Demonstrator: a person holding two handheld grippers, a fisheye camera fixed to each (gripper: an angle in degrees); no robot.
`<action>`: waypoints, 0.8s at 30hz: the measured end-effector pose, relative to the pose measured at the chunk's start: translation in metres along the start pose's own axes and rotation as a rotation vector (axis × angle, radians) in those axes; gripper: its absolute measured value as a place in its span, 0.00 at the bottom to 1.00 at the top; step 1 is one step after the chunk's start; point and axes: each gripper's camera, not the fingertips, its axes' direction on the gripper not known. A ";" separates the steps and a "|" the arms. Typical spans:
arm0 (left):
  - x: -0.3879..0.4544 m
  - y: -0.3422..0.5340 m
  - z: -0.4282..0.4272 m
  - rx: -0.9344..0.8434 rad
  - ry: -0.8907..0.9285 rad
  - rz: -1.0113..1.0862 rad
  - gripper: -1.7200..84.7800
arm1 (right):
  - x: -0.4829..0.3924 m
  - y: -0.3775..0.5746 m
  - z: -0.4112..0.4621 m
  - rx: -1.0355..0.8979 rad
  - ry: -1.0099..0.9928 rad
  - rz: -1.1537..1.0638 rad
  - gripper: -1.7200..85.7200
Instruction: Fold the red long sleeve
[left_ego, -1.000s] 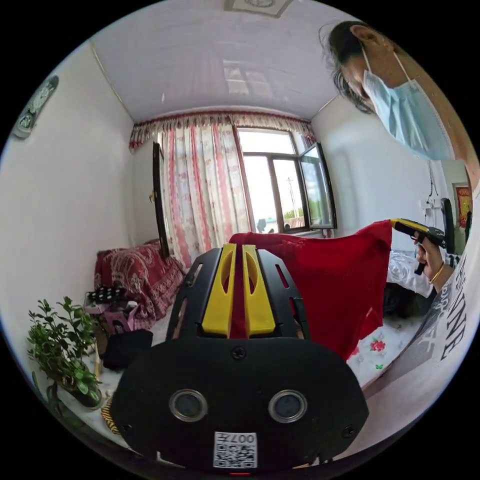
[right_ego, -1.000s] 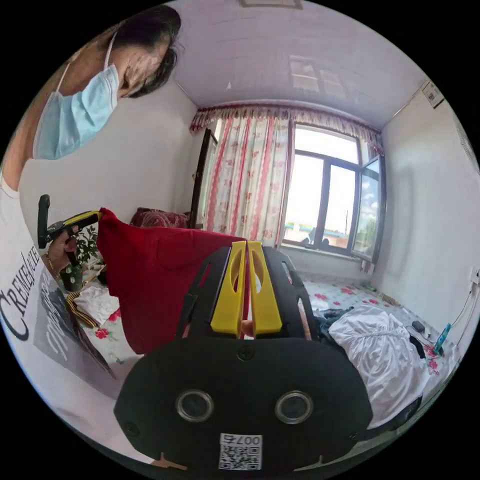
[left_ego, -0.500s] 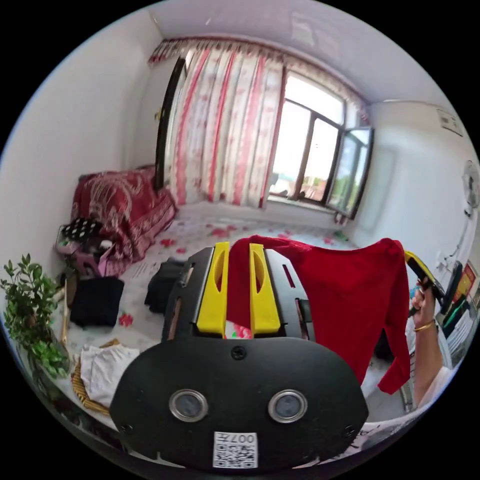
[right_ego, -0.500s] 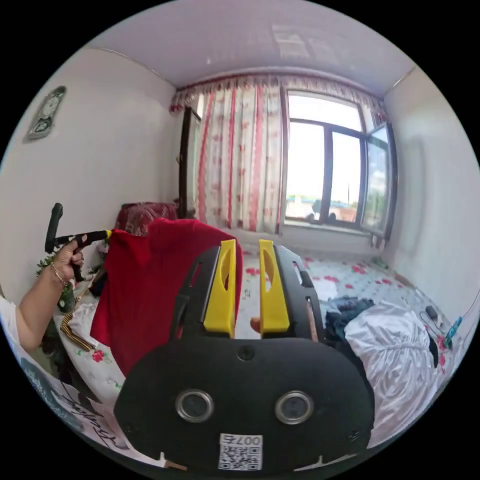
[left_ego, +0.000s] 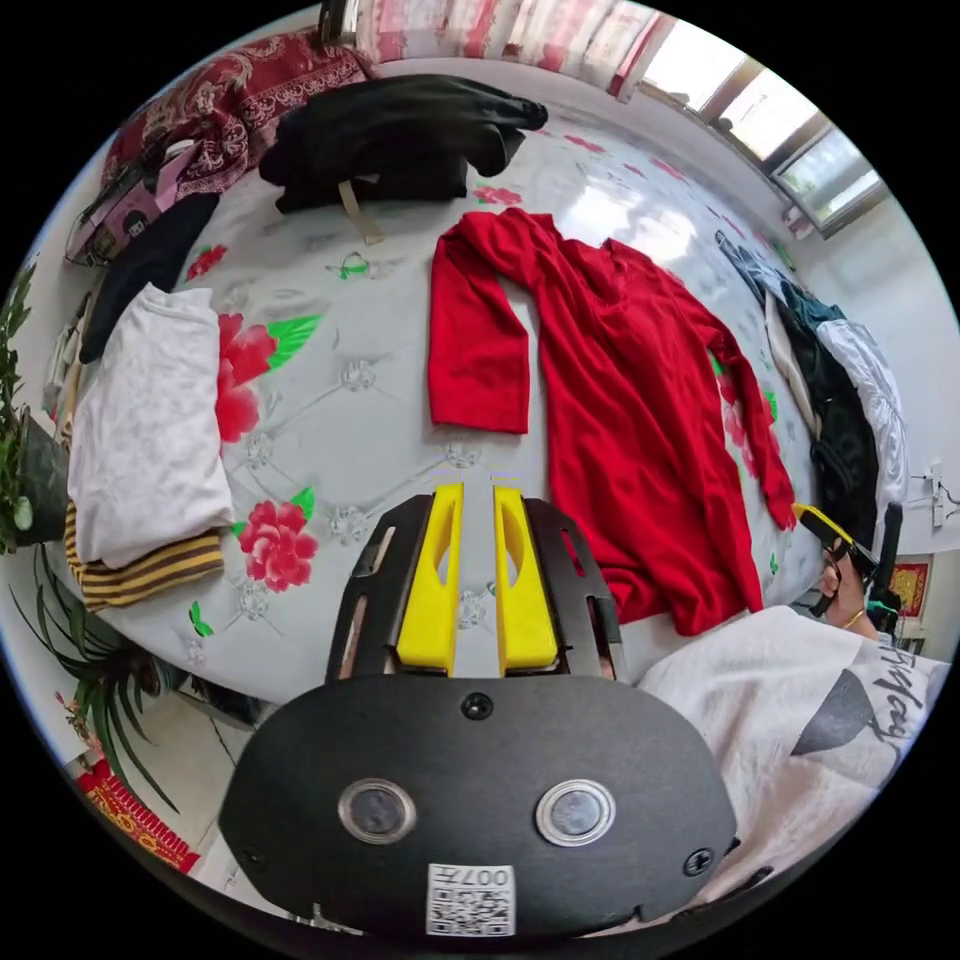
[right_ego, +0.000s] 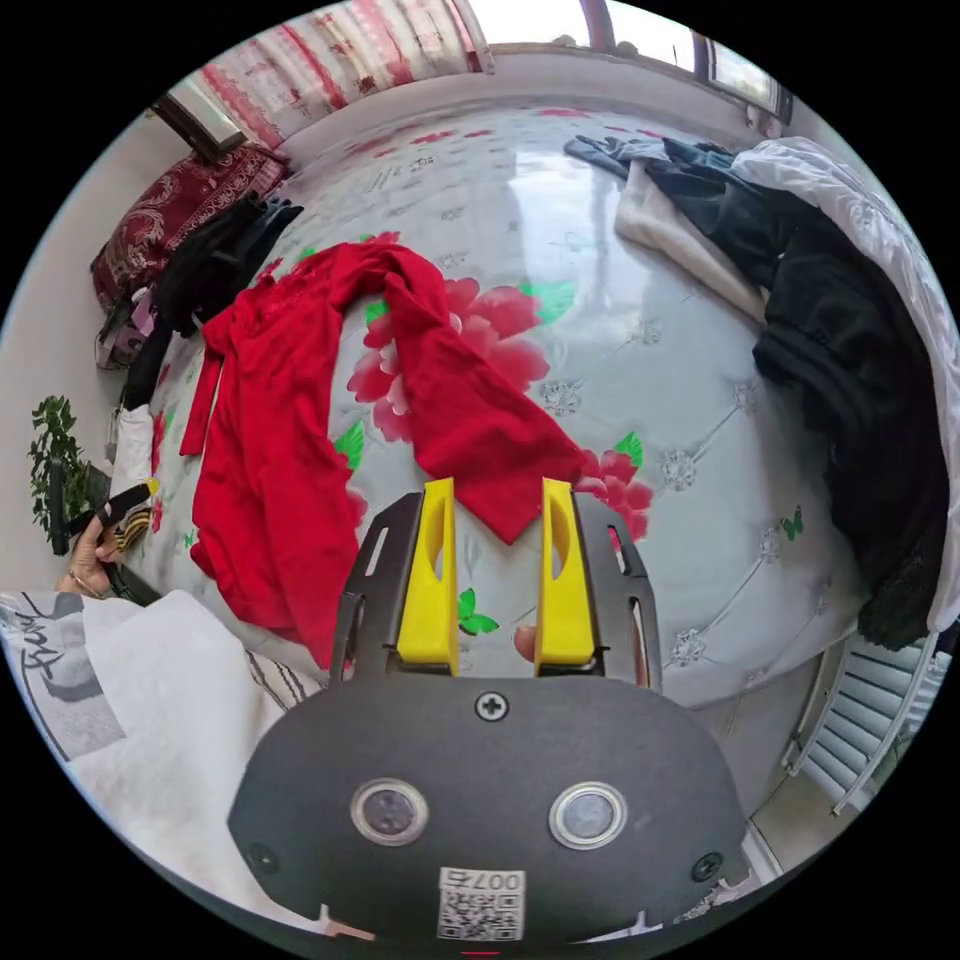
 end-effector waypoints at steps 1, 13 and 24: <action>0.005 -0.011 0.012 -0.001 -0.008 0.021 0.08 | -0.001 -0.006 0.002 0.004 0.009 -0.008 0.12; 0.055 -0.122 0.150 -0.053 -0.180 0.221 0.04 | -0.032 -0.121 0.069 -0.198 0.216 -0.204 0.06; -0.074 -0.054 0.067 0.117 -0.291 -0.113 0.01 | 0.101 -0.096 -0.027 0.055 0.380 0.179 0.07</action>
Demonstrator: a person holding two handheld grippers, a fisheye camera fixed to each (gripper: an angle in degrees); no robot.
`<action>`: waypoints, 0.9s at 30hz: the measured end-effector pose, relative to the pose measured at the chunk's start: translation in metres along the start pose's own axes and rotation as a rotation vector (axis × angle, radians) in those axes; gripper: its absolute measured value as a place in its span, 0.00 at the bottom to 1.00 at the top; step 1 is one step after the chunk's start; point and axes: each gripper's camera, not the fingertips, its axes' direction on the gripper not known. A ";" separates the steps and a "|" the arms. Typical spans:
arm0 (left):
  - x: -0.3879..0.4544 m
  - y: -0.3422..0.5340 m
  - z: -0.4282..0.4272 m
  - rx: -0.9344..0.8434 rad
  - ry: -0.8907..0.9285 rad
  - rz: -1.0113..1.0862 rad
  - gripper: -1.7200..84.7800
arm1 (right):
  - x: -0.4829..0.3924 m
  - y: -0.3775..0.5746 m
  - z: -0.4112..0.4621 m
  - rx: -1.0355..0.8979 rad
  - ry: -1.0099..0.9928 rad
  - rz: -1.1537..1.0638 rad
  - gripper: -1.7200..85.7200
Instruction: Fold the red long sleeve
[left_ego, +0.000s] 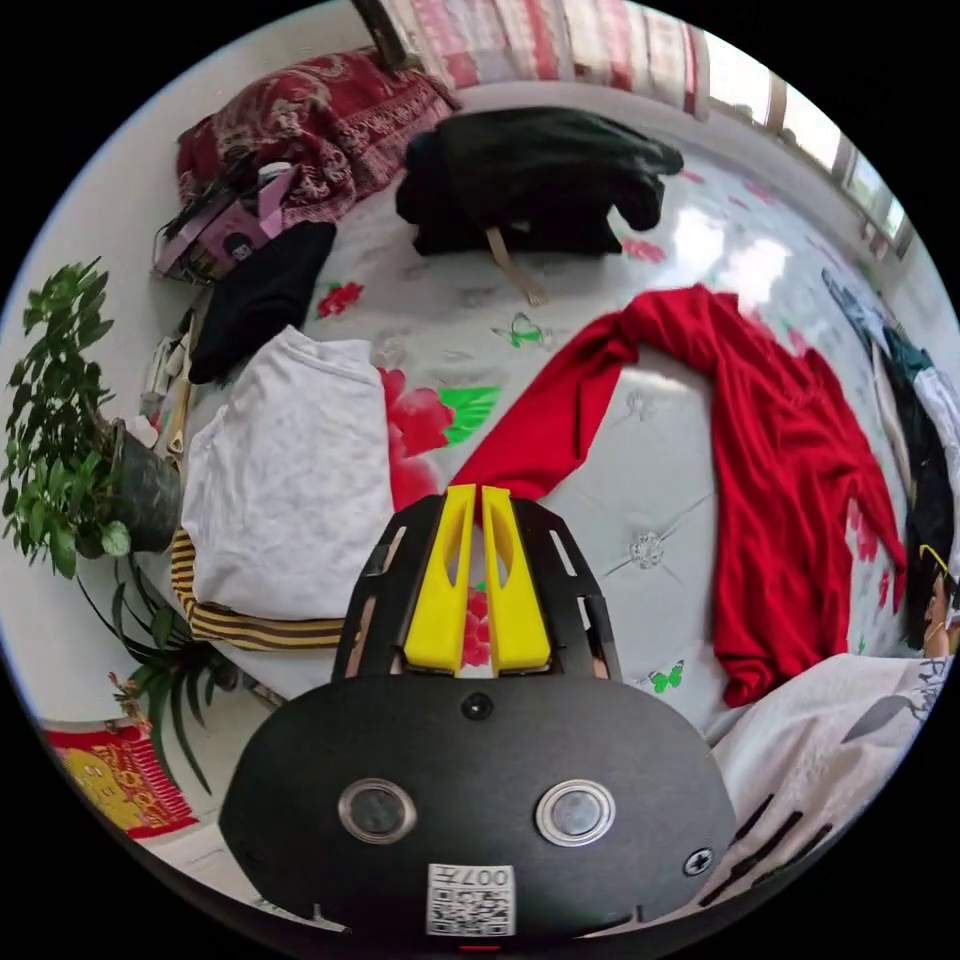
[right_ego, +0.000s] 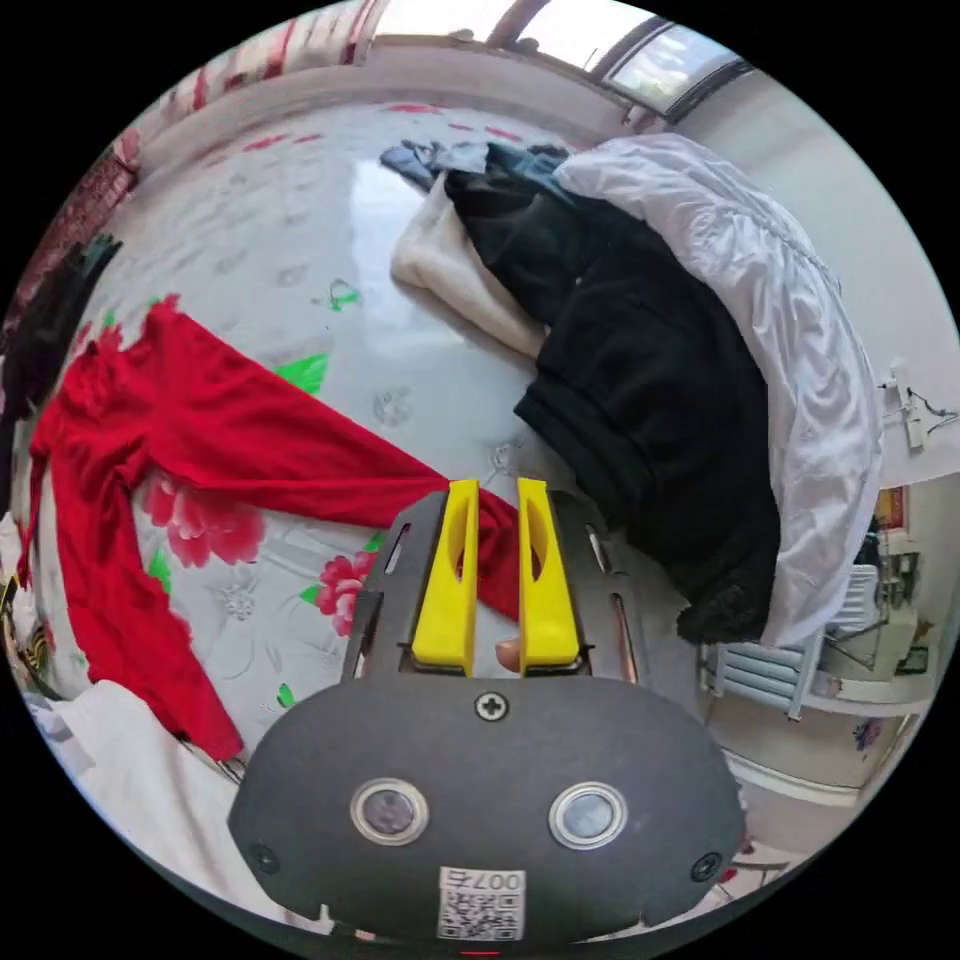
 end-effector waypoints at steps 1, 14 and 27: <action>-0.003 0.004 -0.013 0.040 0.014 -0.023 0.01 | -0.002 -0.001 -0.008 0.036 -0.039 0.003 0.07; 0.254 -0.110 0.049 0.112 0.348 0.400 0.01 | -0.245 -0.092 0.049 -0.031 -0.441 -0.495 0.05; 0.362 -0.185 0.134 0.182 0.194 0.610 0.01 | -0.258 -0.187 0.097 0.077 -0.276 -0.532 0.02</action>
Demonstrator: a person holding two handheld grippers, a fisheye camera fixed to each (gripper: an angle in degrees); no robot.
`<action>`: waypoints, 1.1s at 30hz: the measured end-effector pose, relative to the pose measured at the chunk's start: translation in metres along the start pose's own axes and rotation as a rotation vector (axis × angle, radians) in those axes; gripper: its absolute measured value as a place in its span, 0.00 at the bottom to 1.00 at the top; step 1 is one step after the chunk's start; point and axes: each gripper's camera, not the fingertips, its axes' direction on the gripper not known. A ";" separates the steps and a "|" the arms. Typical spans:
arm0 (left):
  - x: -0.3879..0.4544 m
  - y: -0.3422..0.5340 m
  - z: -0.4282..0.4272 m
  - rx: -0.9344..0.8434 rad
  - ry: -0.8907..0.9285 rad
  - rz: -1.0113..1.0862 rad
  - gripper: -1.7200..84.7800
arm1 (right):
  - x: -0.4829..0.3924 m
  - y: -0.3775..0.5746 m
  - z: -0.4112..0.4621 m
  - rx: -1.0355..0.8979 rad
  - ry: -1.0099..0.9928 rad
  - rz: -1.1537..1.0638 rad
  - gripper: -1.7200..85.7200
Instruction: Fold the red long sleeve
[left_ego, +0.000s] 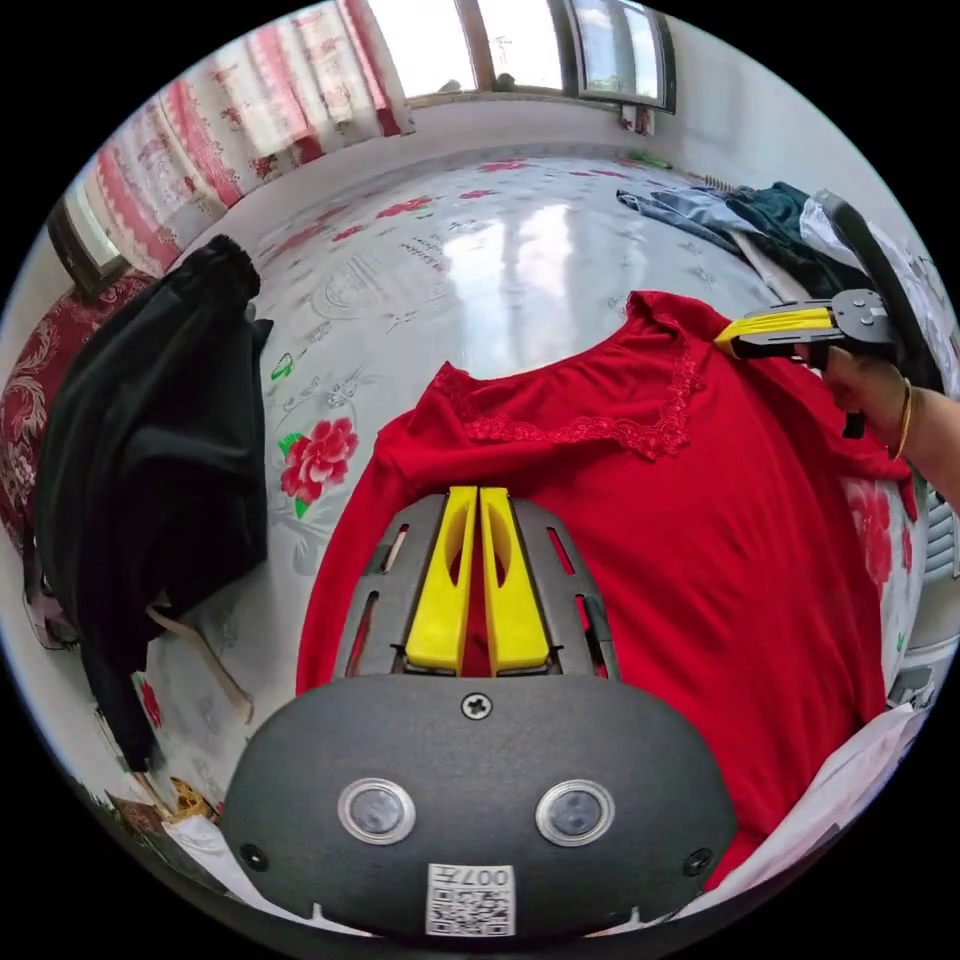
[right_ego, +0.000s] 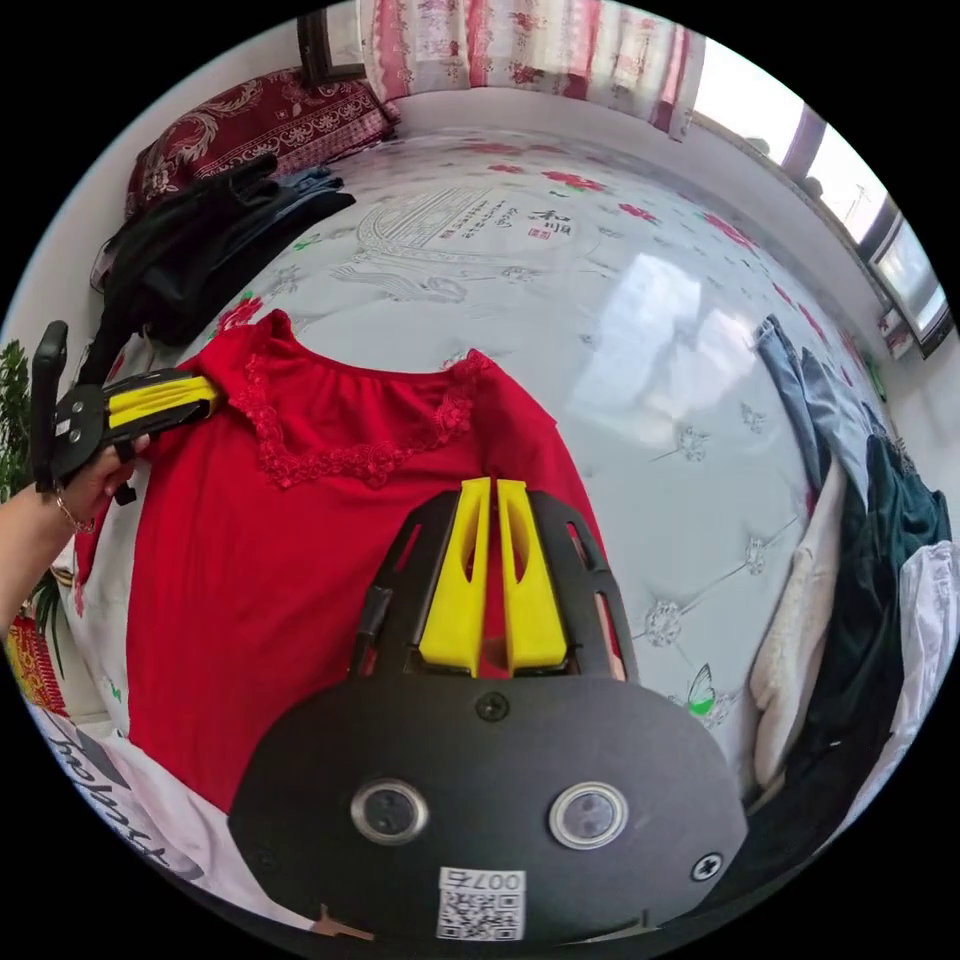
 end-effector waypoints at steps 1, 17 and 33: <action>-0.008 -0.005 0.002 -0.008 0.042 -0.036 0.01 | 0.001 -0.004 0.001 -0.005 0.004 0.005 0.02; 0.049 0.282 -0.139 -0.235 0.333 -0.393 0.07 | -0.015 0.264 -0.113 -0.111 -0.338 0.119 0.05; 0.136 0.307 -0.156 -0.395 0.219 -0.129 0.02 | -0.065 0.362 -0.110 -0.265 -0.323 0.088 0.03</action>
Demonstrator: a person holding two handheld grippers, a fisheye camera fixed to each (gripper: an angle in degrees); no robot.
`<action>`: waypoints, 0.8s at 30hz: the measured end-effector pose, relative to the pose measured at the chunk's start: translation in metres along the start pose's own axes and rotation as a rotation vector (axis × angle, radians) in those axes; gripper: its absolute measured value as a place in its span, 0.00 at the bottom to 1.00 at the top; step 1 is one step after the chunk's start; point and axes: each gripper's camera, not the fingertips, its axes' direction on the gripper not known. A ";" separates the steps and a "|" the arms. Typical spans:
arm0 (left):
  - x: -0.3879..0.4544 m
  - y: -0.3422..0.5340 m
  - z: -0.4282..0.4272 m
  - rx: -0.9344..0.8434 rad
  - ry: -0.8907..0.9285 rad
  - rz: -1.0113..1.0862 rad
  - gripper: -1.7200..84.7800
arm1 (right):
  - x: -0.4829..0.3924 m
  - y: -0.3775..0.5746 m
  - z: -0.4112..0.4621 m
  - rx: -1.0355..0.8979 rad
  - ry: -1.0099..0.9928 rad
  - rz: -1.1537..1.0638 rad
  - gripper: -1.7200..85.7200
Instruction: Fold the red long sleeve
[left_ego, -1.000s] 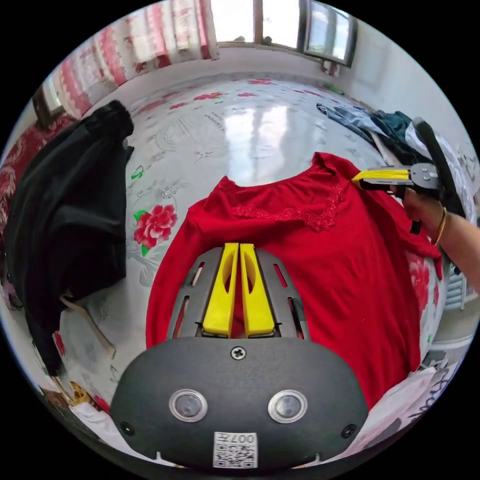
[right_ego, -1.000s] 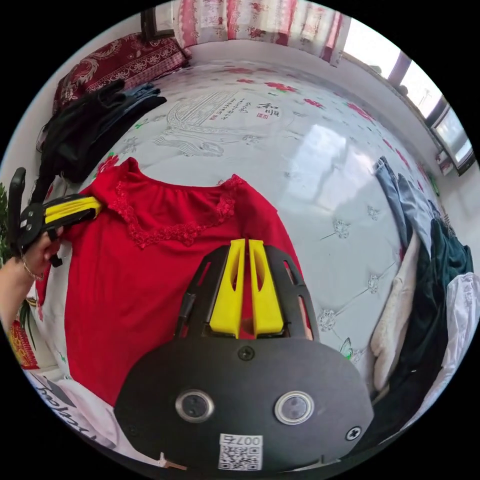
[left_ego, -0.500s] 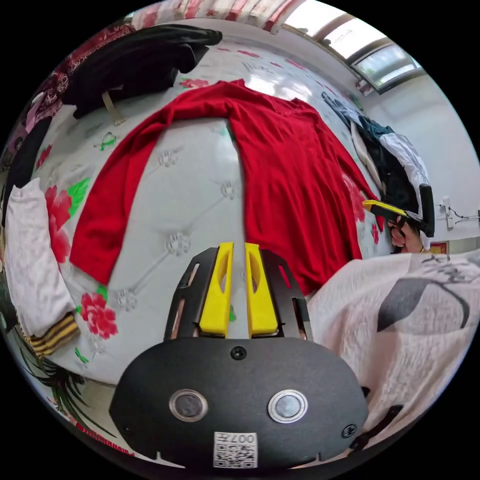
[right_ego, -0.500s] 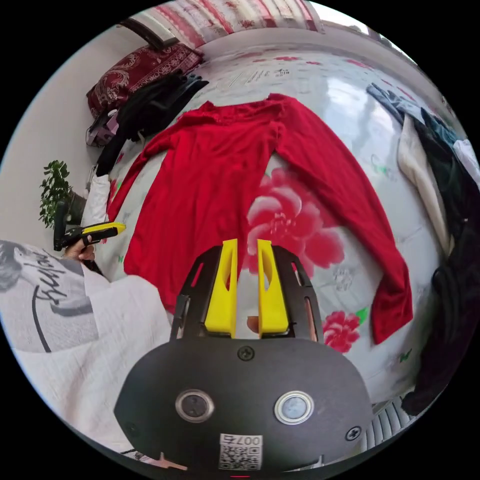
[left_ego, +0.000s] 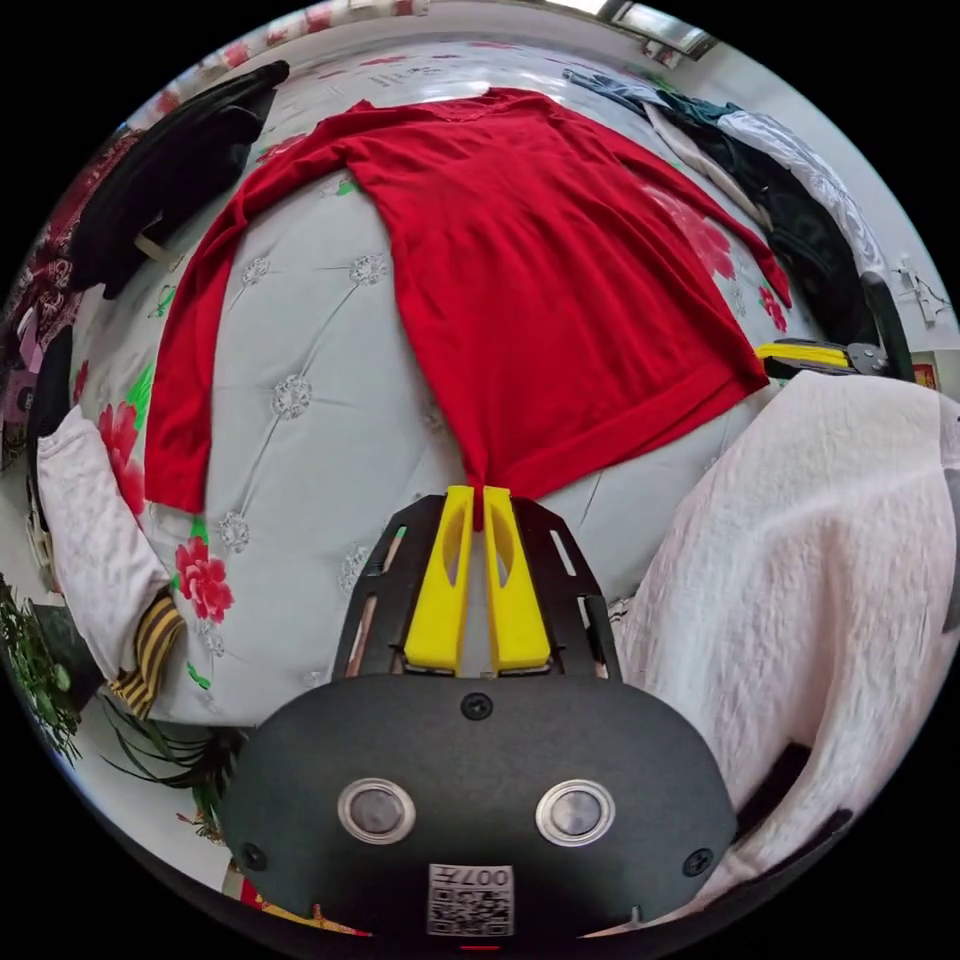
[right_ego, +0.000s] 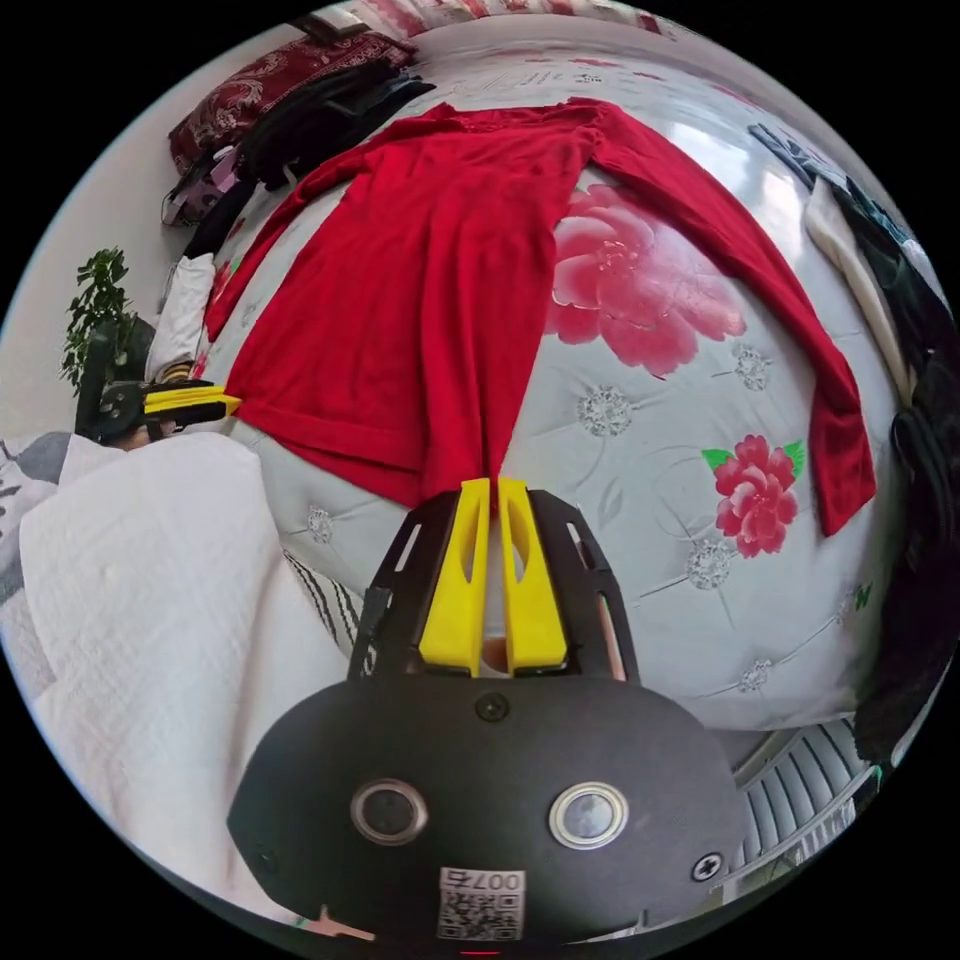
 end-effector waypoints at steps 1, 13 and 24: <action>-0.005 0.009 -0.002 0.015 0.021 -0.022 0.02 | 0.001 0.002 -0.001 0.003 -0.012 0.004 0.03; -0.073 0.053 -0.065 0.196 -0.051 -0.293 0.07 | 0.131 0.011 -0.097 0.361 0.240 0.405 0.04; -0.212 0.020 -0.111 0.185 -0.186 -0.522 0.12 | 0.181 -0.045 -0.052 -0.077 0.479 0.228 0.02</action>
